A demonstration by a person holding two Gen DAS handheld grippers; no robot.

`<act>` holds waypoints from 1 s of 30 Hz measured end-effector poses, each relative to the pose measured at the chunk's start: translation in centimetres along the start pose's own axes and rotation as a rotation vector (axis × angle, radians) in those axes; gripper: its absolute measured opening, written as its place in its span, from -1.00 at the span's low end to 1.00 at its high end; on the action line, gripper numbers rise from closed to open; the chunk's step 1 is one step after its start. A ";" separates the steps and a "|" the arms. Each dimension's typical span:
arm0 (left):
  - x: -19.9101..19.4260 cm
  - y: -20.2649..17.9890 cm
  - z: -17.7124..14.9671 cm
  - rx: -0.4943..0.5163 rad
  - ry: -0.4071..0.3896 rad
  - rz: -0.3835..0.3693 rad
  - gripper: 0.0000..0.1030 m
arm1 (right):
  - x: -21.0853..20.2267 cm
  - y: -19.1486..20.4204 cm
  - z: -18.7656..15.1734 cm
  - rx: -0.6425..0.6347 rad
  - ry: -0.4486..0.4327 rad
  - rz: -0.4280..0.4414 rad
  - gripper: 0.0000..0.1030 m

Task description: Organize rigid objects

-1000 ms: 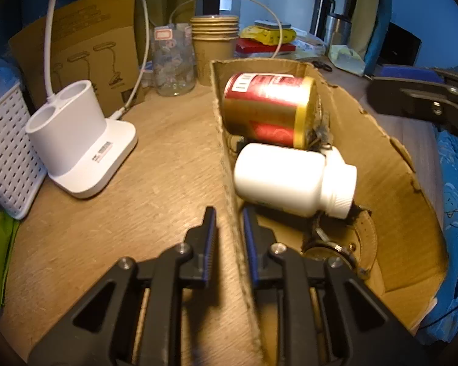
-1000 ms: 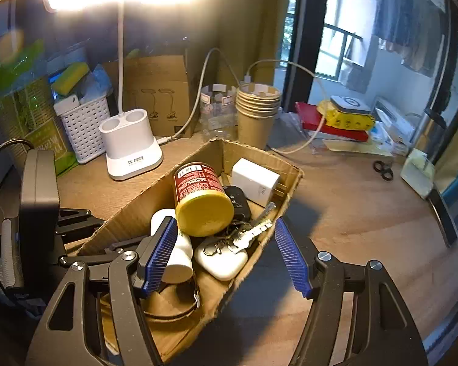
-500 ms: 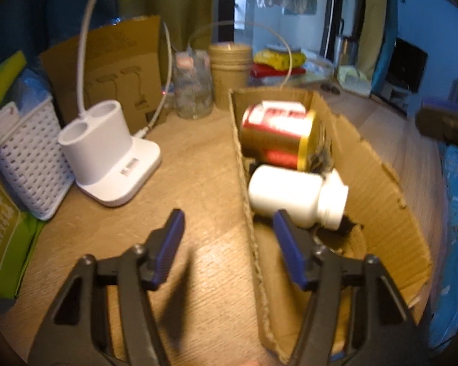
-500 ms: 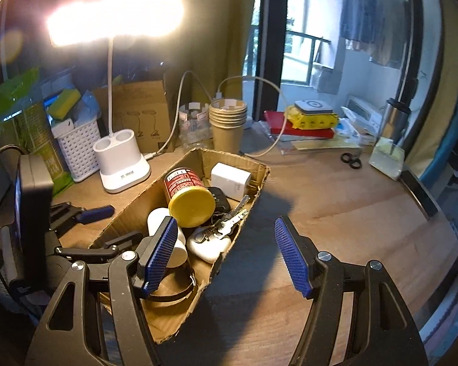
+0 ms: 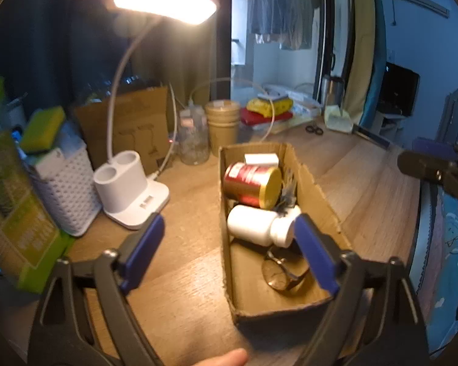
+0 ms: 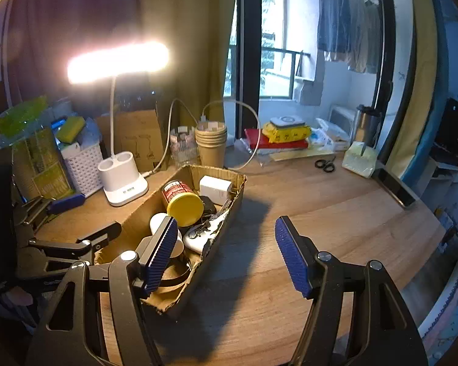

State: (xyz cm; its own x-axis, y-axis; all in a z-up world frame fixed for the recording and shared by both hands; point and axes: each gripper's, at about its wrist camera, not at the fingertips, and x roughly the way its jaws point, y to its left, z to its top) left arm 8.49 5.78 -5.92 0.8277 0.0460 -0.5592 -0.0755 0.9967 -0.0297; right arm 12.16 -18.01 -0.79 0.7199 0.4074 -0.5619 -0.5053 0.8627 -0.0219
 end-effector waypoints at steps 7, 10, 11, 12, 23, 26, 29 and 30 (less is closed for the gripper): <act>-4.6 -1.2 0.9 -0.003 -0.063 0.012 0.79 | -4.1 0.4 -0.6 0.003 -0.082 -0.036 0.35; -6.6 -2.1 1.4 0.015 -0.099 -0.007 0.79 | -6.1 0.3 -0.9 0.012 -0.120 -0.061 0.35; -7.0 -2.4 1.5 0.023 -0.106 -0.014 0.79 | -6.9 0.3 -1.0 0.016 -0.131 -0.067 0.35; -7.6 -2.7 1.6 0.031 -0.113 -0.022 0.79 | -7.4 0.3 -1.1 0.017 -0.139 -0.070 0.35; -13.0 -5.1 2.4 0.063 -0.207 -0.056 0.79 | -11.3 0.2 -2.4 0.050 -0.186 -0.113 0.35; -13.8 -5.5 2.4 0.087 -0.231 -0.059 0.79 | -12.1 0.2 -2.6 0.054 -0.200 -0.121 0.35; -14.4 -5.8 2.5 0.103 -0.253 -0.057 0.84 | -12.8 0.4 -2.5 0.050 -0.216 -0.128 0.38; -14.6 -5.8 2.6 0.105 -0.259 -0.051 0.96 | -13.0 0.4 -2.5 0.051 -0.222 -0.125 0.55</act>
State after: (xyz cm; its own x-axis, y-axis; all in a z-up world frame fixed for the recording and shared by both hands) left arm -1.69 -0.55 4.54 0.9443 -0.0024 -0.3290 0.0168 0.9990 0.0411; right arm 1.36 -23.71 4.43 0.8649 0.3476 -0.3620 -0.3851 0.9222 -0.0345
